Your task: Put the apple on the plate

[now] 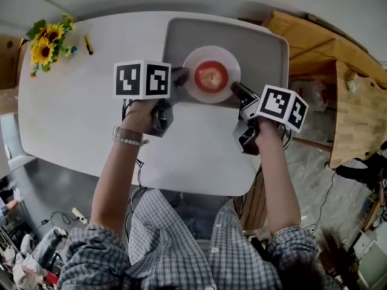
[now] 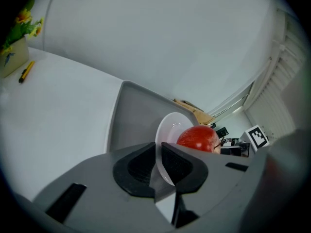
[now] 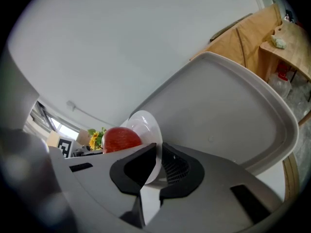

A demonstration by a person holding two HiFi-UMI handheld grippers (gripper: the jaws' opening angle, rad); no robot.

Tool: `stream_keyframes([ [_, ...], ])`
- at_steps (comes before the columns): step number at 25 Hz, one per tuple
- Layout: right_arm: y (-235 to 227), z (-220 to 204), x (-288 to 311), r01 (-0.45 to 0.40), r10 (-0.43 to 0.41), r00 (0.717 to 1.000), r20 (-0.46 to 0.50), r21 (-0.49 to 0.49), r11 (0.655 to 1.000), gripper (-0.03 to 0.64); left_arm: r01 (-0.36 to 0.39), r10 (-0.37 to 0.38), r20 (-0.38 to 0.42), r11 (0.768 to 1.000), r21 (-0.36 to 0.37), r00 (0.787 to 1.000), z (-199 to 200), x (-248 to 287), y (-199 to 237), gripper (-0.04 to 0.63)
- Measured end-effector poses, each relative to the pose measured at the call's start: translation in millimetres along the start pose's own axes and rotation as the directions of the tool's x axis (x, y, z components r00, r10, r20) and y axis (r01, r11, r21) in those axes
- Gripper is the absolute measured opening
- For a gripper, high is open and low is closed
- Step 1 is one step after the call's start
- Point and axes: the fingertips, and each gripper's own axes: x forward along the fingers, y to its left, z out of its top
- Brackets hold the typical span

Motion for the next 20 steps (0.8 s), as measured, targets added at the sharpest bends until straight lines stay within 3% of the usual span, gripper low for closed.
stream_keyframes([
  [10, -5, -2, 18, 0.018, -0.025, 0.998, -0.063, -0.100, 0.995, 0.046, -0.084, 0.085, -0.028, 0.995, 0.053, 0.996, -1, 14, 16, 0.044],
  [20, -7, -9, 26, 0.085, -0.124, 0.981, -0.149, -0.243, 0.966, 0.048, -0.140, 0.145, -0.084, 0.988, 0.064, 0.986, -7, 19, 23, 0.044],
])
